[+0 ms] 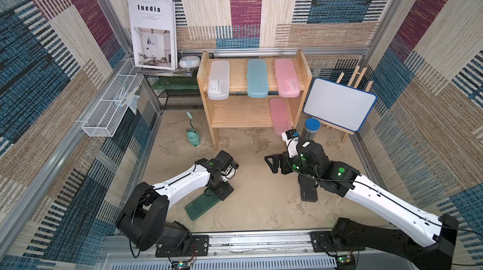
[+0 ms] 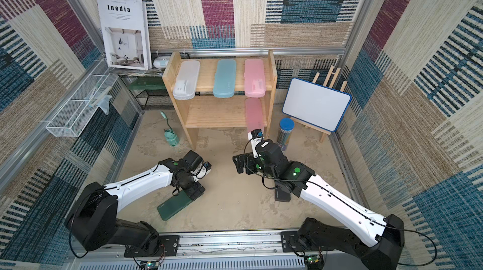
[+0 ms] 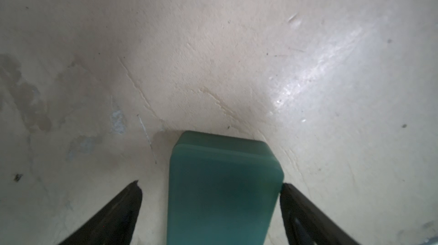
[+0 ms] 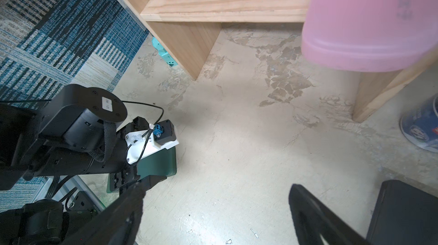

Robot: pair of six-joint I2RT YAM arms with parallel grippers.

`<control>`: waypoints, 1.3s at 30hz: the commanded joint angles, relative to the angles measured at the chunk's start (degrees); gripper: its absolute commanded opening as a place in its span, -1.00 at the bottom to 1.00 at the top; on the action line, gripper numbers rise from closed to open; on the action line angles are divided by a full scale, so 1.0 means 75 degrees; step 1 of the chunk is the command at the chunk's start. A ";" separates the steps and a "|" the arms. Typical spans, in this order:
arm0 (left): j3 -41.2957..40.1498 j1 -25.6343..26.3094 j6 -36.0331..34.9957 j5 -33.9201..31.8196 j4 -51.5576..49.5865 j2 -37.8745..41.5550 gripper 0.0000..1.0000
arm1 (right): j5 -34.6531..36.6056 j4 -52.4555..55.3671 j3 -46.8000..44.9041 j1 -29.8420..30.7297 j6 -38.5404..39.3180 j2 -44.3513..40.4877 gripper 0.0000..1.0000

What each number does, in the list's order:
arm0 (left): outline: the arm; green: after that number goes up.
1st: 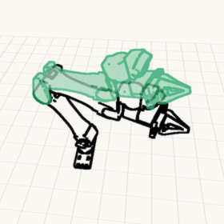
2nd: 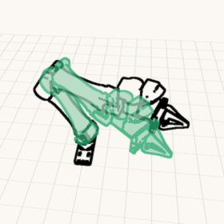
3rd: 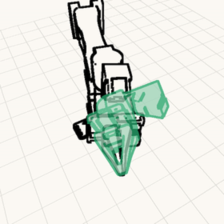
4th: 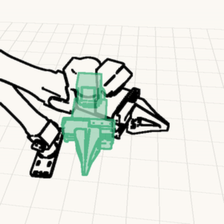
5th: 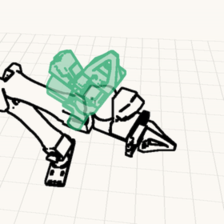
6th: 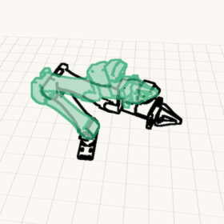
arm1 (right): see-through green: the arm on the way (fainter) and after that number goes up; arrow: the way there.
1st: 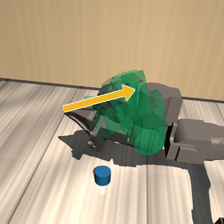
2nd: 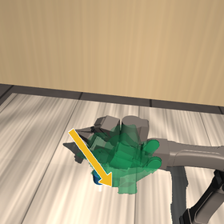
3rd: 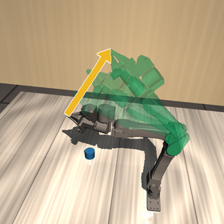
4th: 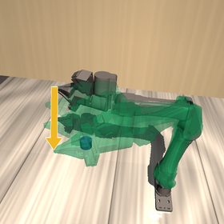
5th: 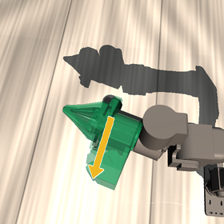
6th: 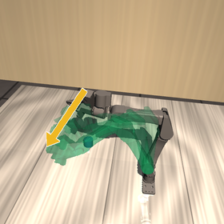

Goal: Remove the pencil cases from the shelf
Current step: Move the pencil case to the center of the board.

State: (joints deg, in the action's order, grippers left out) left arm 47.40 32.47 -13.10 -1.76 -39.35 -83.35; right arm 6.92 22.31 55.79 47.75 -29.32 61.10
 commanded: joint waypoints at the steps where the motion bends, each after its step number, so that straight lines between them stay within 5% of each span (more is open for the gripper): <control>1: 0.0083 0.0005 -0.0068 -0.0098 0.0103 -0.0160 0.92 | -0.0195 -0.0230 0.0066 -0.0048 0.0099 0.0110 0.99; 8: 0.0181 0.0005 -0.0032 -0.0105 0.0004 -0.0464 0.86 | -0.0348 -0.0330 0.0027 -0.0107 0.0078 0.0215 0.99; 18: 0.0674 0.0007 0.0317 0.0199 -0.0127 -0.0976 0.24 | -0.0189 -0.0157 -0.0020 -0.0160 0.0096 0.0095 0.99; 25: 0.1799 0.0042 0.1390 0.0961 0.0520 -0.1214 0.26 | 0.0157 0.0206 0.0147 -0.0278 0.0205 -0.0037 0.99; 30: 0.3366 0.0128 0.2889 0.1322 0.0634 -0.2372 0.29 | 0.0340 0.0412 0.0261 -0.0331 0.0220 -0.0095 0.99; 39: 0.4260 0.0528 0.3591 0.0177 0.0313 -0.3447 0.59 | -0.0015 0.0244 0.0111 -0.0331 0.0014 -0.0084 0.99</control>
State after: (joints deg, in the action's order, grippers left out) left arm 78.81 36.29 11.73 3.75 -34.83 -109.30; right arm 8.49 24.75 56.93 45.28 -28.38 60.38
